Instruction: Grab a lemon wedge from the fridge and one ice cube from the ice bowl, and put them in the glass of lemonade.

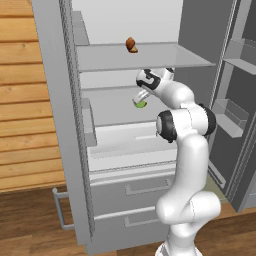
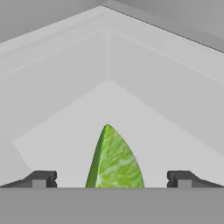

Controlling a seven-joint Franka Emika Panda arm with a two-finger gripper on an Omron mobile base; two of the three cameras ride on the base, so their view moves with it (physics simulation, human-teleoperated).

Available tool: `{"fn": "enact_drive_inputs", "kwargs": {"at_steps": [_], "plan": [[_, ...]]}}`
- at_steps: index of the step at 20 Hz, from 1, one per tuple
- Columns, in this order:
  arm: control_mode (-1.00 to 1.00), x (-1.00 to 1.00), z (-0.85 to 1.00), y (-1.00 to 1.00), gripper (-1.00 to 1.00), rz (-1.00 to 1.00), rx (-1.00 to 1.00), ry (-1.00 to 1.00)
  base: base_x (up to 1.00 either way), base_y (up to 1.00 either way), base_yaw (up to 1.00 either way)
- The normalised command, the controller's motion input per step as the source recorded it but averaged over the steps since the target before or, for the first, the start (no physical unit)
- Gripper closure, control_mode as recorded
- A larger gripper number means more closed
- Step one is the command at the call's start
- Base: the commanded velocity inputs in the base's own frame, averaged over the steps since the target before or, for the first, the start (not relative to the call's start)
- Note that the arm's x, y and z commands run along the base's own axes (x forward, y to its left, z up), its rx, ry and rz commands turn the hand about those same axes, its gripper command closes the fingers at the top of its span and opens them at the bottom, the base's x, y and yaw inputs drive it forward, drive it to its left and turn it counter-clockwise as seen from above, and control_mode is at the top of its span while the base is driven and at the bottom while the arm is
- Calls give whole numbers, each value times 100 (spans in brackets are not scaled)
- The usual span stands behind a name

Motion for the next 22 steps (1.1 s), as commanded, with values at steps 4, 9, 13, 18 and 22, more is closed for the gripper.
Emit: {"fn": "enact_drive_inputs", "kwargs": {"at_steps": [4, 9, 13, 18, 22], "plan": [[-100, 0, -33, 0, -100, 2, 0, 3, 0, 0, 0], [-100, 0, -29, 0, -100, 2, 0, 1, 0, 0, 0], [-100, 0, -16, 0, -100, 3, 0, 0, 0, 0, 0], [-100, 0, -11, 0, 100, 1, 0, 4, 0, 0, 0], [-100, 0, -5, 0, 100, 0, 0, 2, 0, 0, 0]]}}
